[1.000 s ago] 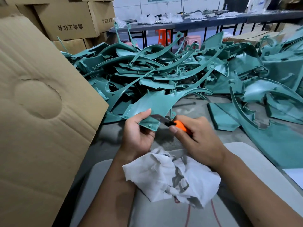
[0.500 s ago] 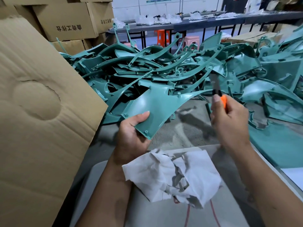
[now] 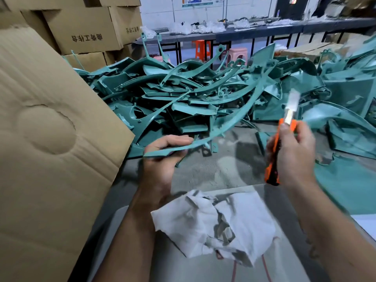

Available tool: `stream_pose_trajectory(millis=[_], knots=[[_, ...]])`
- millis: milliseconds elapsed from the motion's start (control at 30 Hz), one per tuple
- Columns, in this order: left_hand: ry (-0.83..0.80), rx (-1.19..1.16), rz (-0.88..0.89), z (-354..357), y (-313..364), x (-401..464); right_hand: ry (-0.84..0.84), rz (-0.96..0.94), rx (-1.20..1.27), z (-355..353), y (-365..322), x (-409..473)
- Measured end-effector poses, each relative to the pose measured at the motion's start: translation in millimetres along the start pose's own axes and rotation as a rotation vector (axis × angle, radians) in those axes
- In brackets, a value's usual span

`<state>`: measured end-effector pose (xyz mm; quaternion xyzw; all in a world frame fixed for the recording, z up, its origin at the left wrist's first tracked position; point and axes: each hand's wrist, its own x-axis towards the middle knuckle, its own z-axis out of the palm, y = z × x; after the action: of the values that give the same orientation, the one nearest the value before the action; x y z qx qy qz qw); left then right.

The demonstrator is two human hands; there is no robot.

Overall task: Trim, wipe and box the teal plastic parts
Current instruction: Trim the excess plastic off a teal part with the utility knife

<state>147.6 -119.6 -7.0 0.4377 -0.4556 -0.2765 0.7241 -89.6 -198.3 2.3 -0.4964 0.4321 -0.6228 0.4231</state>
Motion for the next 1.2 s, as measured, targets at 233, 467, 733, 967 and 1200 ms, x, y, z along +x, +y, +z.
stream_pose_trajectory(millis=[233, 467, 733, 967, 1200], knots=[[0.026, 0.130, 0.212, -3, -6, 7, -0.519, -0.116, -0.267, 15, 3, -21], [0.016, 0.226, 0.312, -12, -10, 7, -0.546, -0.310, -0.874, 14, 7, -20], [-0.084, 0.329, 0.328, -14, -9, 6, -0.346, -0.113, -1.097, 3, 20, -1], [0.001, 0.440, 0.342, -17, -16, 5, -0.080, -0.115, -1.249, -11, 6, 2], [0.028, 0.556, 0.445, -18, -11, 5, -0.039, -0.255, -1.100, 3, 8, -5]])
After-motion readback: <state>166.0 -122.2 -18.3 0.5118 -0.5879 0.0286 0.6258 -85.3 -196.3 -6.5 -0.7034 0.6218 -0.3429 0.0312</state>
